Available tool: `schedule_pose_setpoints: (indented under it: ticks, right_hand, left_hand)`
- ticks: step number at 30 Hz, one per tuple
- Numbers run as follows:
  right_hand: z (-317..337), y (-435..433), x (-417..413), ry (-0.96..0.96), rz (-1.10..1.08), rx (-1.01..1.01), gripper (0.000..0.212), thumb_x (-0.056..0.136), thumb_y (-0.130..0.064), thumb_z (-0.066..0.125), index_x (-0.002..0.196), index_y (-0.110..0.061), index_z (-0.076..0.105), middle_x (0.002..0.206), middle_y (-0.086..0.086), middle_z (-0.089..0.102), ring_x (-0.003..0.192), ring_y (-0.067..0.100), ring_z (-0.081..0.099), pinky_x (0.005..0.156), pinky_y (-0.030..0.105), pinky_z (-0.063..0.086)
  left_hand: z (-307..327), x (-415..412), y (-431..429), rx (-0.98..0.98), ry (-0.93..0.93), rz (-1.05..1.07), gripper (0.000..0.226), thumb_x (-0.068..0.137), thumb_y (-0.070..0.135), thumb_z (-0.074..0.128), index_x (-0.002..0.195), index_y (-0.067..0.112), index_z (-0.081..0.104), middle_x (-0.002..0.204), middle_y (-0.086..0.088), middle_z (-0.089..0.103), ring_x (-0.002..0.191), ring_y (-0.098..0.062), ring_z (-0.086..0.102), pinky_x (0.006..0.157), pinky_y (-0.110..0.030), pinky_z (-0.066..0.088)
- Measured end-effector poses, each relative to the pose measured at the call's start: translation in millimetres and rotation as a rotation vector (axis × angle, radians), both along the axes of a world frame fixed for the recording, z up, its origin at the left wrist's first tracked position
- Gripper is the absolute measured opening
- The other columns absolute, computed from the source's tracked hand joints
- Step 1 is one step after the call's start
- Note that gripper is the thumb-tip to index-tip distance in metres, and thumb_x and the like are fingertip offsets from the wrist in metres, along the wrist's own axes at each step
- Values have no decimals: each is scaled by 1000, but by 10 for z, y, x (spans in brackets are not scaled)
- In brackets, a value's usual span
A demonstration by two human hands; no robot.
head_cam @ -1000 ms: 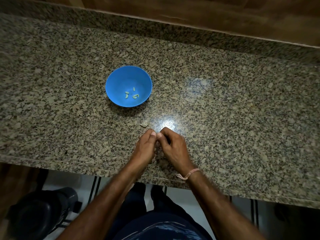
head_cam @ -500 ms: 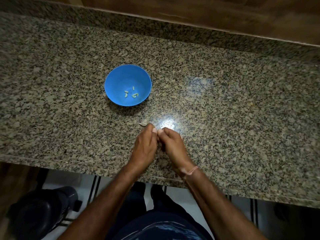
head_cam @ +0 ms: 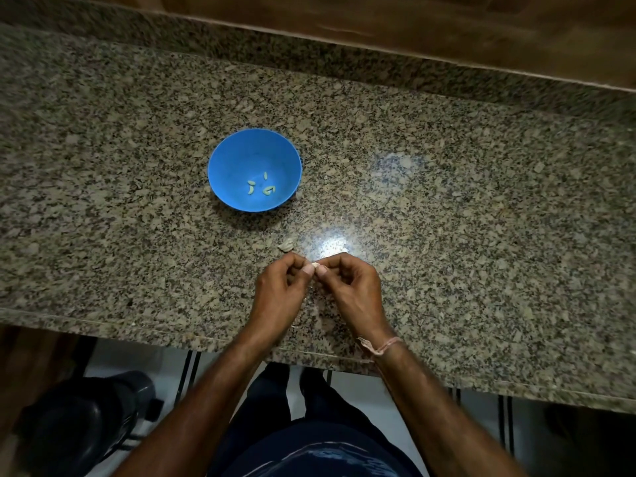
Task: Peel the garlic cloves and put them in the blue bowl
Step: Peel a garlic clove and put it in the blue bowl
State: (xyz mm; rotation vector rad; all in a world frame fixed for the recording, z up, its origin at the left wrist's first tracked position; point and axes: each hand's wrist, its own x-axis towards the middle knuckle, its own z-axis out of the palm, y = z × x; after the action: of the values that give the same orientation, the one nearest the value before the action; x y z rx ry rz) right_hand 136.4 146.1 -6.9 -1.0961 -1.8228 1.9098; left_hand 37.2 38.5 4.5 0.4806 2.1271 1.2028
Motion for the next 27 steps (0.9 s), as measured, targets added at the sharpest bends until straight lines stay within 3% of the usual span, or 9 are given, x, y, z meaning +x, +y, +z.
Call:
schedule_pose_setpoints:
  ticks: [4,12,18,20,23,27]
  right_hand:
    - [17,-12,-13,3,-38,29,4,94,-12,75,97,-9,75,88,6,77,83,26,75,76,41,65]
    - [21,-57,-16,-9,-63,114,5,94,-18,76,95,-13,76,85,2,76,80,22,75,74,48,64]
    - [1,-97,-29,-34,-56,117,5,95,-19,76,97,-15,77,86,1,77,81,21,75,76,43,65]
    - [19,-85,-32,-36,-71,13,7,96,-16,73,100,-11,76,86,6,77,80,20,75,74,38,64]
    - [48,-48,-23,-11,-122,-316,15,98,-11,68,107,1,72,89,13,76,76,19,70,72,27,61]
    - [45,0,-35,53,-235,-642,15,99,-8,66,108,3,72,85,7,73,77,15,67,75,24,60]
  left_hand:
    - [13,10,-4,81,-77,120,4,98,19,70,99,19,74,89,2,77,86,-15,74,78,-30,61]
    - [63,18,21,150,-92,178,5,95,15,74,98,14,78,85,2,79,82,-13,76,72,-24,60]
    - [52,34,49,150,-105,220,5,94,13,74,92,15,78,81,1,77,76,-8,73,66,-17,55]
    - [35,35,59,133,-99,215,7,95,15,73,90,14,77,79,1,77,72,-7,72,63,-18,54]
    - [-26,34,56,82,-33,185,5,93,20,74,89,16,75,78,2,76,72,-10,72,64,-26,58]
    - [-162,62,-17,-12,38,109,6,92,23,74,87,20,75,77,4,74,73,-12,71,64,-29,60]
